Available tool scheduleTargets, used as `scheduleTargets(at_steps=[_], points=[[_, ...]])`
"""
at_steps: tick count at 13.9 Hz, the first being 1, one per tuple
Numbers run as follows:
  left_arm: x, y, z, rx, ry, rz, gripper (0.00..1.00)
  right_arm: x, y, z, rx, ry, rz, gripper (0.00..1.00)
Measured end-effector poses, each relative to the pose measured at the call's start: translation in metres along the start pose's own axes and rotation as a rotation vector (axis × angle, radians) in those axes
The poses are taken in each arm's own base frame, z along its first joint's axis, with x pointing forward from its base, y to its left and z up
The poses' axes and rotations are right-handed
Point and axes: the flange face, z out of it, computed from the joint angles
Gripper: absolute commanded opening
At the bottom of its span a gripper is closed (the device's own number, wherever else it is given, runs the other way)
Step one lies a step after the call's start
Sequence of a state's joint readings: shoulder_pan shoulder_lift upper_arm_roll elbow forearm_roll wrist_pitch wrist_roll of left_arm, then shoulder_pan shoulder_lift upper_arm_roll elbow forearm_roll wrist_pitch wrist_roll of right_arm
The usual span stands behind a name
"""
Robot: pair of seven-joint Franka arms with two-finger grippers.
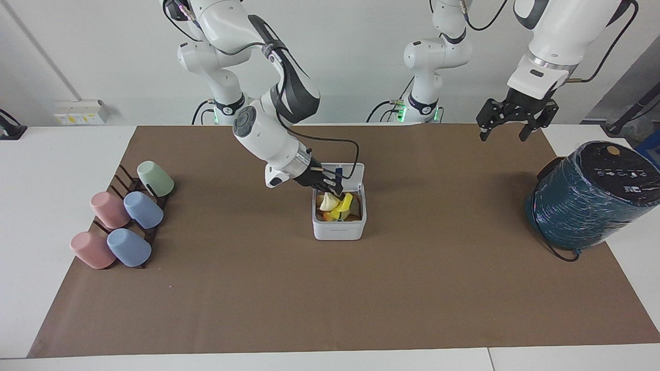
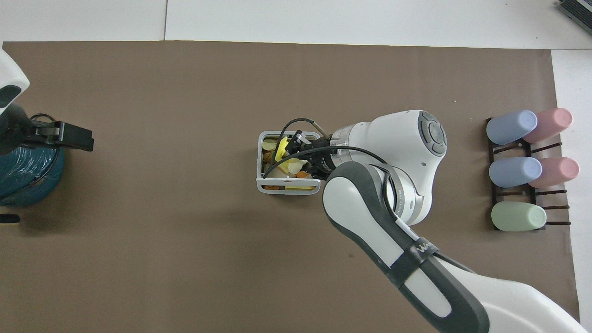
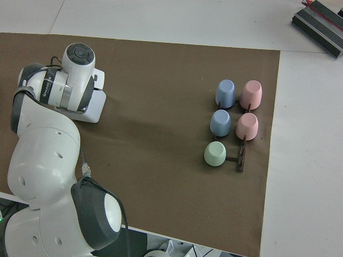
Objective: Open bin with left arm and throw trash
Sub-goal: 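Carry the banana peel over the bin while the left gripper withdraws, then open the right gripper to drop the banana peel into the bin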
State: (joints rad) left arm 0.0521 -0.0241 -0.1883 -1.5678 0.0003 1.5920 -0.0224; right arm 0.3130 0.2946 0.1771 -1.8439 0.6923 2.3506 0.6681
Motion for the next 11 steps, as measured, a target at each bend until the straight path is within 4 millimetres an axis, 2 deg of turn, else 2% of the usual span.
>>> scheduleTargets(at_steps=[8, 11], points=[[0.003, -0.005, -0.004, -0.008, 0.028, -0.011, 1.0, -0.006, -0.023, -0.023, 0.001, 0.068, -0.097, 1.0], [0.005, -0.015, -0.009, -0.01, 0.04, -0.028, 1.0, -0.019, -0.038, -0.028, -0.073, 0.153, -0.214, 1.0]])
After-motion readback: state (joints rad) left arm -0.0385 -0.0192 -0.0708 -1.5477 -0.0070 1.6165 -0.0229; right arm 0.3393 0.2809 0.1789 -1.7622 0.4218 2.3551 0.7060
